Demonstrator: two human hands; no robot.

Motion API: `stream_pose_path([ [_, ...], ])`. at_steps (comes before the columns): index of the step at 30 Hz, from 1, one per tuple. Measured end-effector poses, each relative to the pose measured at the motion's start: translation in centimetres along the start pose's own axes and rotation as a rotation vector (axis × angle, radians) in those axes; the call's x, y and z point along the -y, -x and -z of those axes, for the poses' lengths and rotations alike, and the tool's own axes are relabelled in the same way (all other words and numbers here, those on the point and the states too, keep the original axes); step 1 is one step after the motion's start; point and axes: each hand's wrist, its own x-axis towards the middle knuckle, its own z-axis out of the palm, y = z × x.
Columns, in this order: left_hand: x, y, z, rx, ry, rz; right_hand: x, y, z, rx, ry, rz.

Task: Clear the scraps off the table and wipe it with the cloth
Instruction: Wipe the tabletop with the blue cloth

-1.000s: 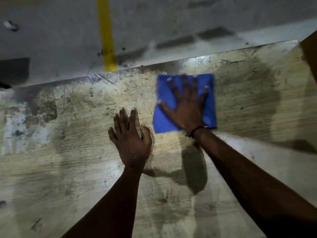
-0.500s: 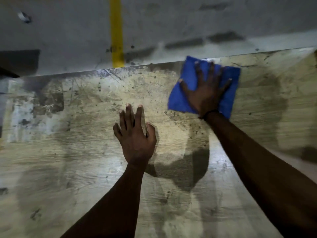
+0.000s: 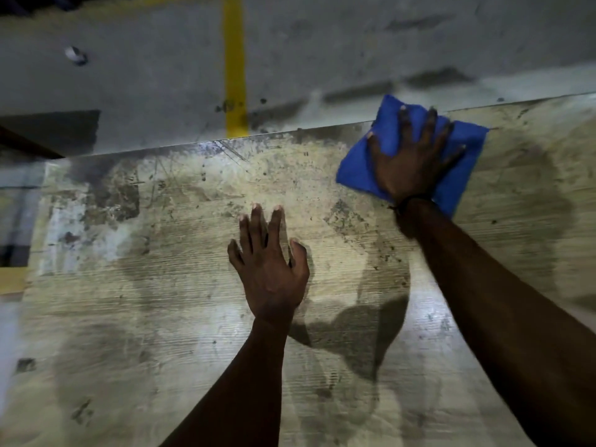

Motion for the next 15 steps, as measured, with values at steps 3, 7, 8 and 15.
stream_pose_path([
  [3, -0.2, -0.1, -0.1, -0.002, 0.008, 0.005, 4.2, 2.8, -1.9, 0.011, 0.023, 0.219],
  [7, 0.1, -0.1, -0.3, -0.015, 0.004, 0.005, 8.3, 5.5, -3.5, 0.127, 0.015, 0.634],
  [8, 0.1, -0.1, -0.3, -0.013, 0.005, 0.005, 8.1, 5.3, -3.5, 0.137, 0.013, 0.688],
  [15, 0.0, 0.2, -0.2, -0.01, 0.0, -0.007, -1.2, -1.0, 0.0, 0.077, 0.028, 0.181],
])
